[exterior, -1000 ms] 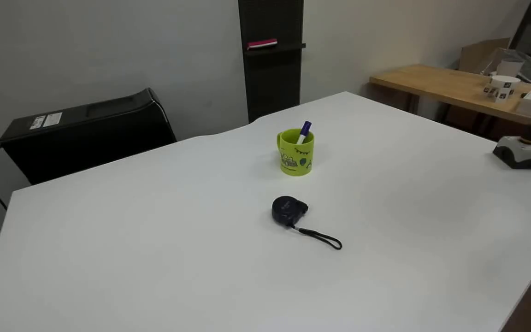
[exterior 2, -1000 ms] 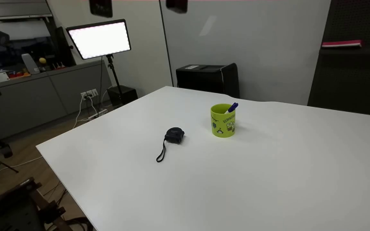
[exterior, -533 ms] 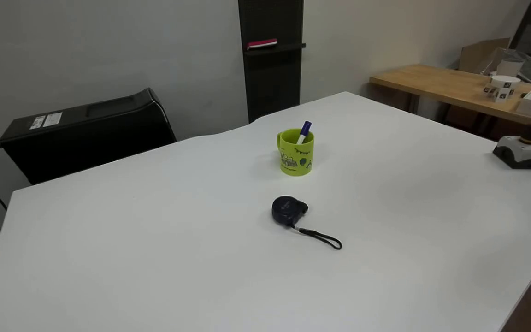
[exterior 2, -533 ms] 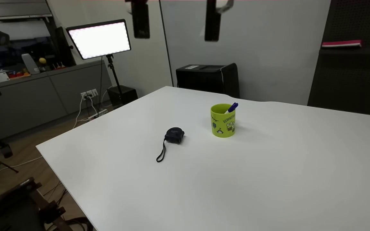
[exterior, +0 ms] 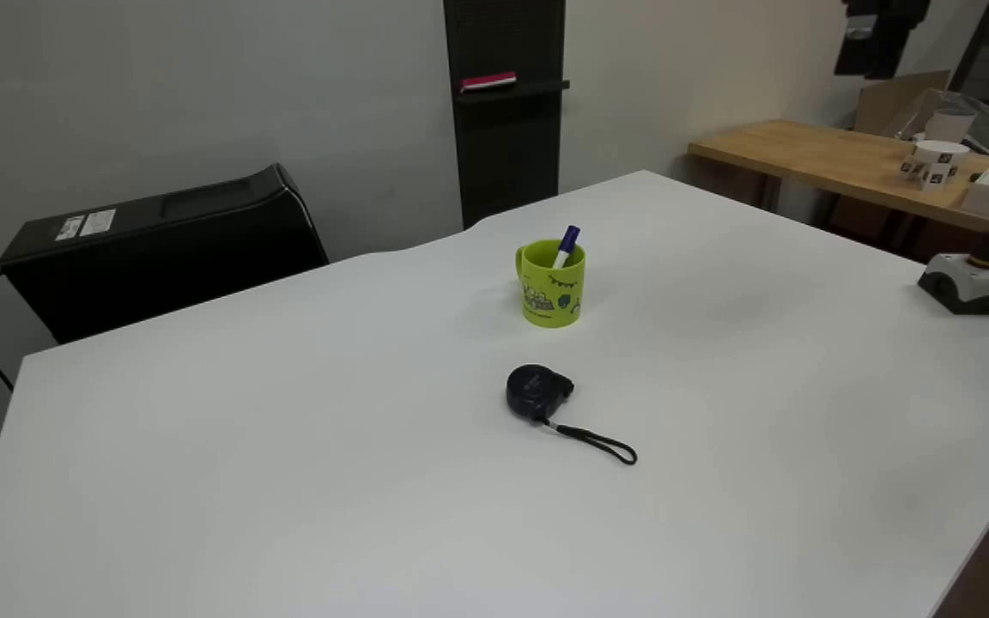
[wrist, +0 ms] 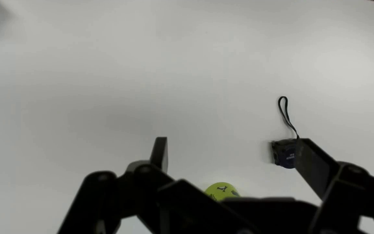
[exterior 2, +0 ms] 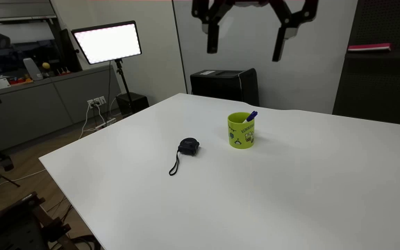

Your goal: Take the marker out of the yellow mug

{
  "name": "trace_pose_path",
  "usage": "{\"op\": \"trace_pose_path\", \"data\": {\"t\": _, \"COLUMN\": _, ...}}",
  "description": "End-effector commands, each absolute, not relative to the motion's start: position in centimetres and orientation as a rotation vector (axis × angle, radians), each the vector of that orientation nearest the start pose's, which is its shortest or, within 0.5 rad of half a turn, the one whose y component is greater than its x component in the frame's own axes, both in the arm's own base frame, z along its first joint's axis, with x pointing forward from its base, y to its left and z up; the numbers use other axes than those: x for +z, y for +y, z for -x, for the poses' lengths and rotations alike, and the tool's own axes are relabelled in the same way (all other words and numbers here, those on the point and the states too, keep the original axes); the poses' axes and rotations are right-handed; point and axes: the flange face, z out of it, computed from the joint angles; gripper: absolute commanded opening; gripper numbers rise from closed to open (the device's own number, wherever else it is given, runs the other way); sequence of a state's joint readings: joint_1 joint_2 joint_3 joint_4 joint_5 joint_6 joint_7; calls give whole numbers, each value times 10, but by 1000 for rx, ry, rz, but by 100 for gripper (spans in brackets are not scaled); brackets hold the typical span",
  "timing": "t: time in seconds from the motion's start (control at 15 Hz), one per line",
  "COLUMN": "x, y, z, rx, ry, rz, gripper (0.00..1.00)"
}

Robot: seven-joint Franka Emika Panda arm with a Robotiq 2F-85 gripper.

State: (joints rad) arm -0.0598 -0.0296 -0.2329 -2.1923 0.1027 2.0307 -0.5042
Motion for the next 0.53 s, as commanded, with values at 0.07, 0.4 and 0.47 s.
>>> {"op": "trace_pose_path", "data": {"t": 0.07, "x": 390, "y": -151, "z": -557, "rx": 134, "ry": -212, "rz": 2989, "gripper": 100}}
{"op": "trace_pose_path", "data": {"t": 0.4, "x": 385, "y": -147, "z": -569, "rx": 160, "ry": -262, "rz": 2995, "gripper": 100}}
{"op": "trace_pose_path", "data": {"t": 0.47, "x": 384, "y": -147, "z": -575, "rx": 167, "ry": -265, "rz": 2994, "gripper": 100}}
